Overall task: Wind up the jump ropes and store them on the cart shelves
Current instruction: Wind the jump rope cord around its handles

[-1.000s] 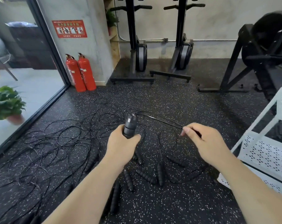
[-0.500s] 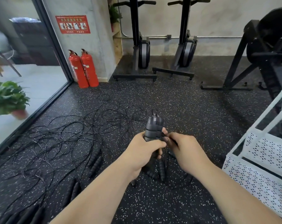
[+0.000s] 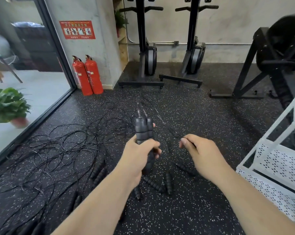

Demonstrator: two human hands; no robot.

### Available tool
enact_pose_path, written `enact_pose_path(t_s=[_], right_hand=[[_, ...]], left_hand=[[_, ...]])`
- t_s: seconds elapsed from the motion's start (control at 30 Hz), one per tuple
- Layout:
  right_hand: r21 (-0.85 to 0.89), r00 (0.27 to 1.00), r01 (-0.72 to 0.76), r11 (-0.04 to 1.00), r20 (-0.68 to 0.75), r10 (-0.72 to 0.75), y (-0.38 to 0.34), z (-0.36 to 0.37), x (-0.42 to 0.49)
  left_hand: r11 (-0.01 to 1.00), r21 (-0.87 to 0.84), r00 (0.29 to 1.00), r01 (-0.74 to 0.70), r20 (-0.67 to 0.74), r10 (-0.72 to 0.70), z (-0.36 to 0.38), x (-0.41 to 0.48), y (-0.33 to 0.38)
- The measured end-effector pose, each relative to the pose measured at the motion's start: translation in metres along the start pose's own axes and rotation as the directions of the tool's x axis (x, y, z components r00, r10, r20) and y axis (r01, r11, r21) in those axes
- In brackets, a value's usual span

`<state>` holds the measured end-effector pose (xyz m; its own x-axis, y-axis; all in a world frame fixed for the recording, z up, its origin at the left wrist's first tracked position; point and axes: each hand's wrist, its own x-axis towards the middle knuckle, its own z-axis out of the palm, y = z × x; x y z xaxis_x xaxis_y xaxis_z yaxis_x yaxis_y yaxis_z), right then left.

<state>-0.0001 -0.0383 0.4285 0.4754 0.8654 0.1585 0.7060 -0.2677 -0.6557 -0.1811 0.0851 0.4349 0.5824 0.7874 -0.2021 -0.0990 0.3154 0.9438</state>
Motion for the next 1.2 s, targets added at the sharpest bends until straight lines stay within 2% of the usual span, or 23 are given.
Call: enact_pose_path(t_s=[0.13,0.27,0.33,0.4,0.53,0.63,0.73,0.83,0.9,1.03,1.2], right_hand=[[-0.11,0.999,0.005,0.994,0.053,0.001,-0.005,0.02,0.001],[-0.101,0.993,0.007,0.995,0.117,0.005,-0.003,0.022,0.001],[-0.104,0.99,0.016,0.995,0.14,-0.001,0.0,0.017,0.003],[-0.149,0.989,0.008,0.989,0.149,0.014,0.005,0.004,0.005],[-0.196,0.995,-0.017,0.981,0.095,0.036,0.013,-0.021,0.007],[-0.122,1.0,-0.013,0.992,-0.004,0.013,0.009,-0.019,0.005],[-0.076,0.998,-0.007,0.997,-0.07,0.001,0.0,-0.004,0.004],[-0.139,1.0,-0.005,0.99,0.001,0.005,-0.003,0.016,0.002],[-0.17,0.998,-0.029,0.985,0.053,0.039,0.0,0.024,0.003],[-0.136,0.992,-0.024,0.99,0.117,0.04,0.004,0.02,0.005],[-0.281,0.994,0.004,0.96,0.107,0.027,0.017,-0.014,0.01]], left_hand=[[0.997,-0.032,0.979,0.071,0.196,-0.063,0.025,-0.014,-0.018],[0.991,0.115,0.976,0.066,0.197,-0.088,0.027,-0.013,-0.021],[0.988,0.14,0.983,0.064,0.159,-0.086,0.022,-0.008,-0.013],[0.984,0.173,0.996,0.052,0.06,-0.064,0.01,0.002,-0.003],[0.973,0.233,0.995,0.002,-0.098,0.022,-0.015,0.018,0.01],[0.962,0.272,0.994,-0.022,-0.101,0.051,-0.01,0.011,0.01],[0.968,0.251,1.0,-0.006,-0.027,0.013,0.011,-0.003,0.004],[0.968,0.248,0.995,0.037,0.076,-0.058,0.031,-0.016,-0.011],[0.959,0.277,0.992,0.056,0.095,-0.085,0.037,-0.019,-0.019],[0.946,0.317,0.995,0.066,0.052,-0.087,0.033,-0.015,-0.018],[0.898,0.437,0.99,0.055,-0.141,0.008,0.002,0.008,0.0]])
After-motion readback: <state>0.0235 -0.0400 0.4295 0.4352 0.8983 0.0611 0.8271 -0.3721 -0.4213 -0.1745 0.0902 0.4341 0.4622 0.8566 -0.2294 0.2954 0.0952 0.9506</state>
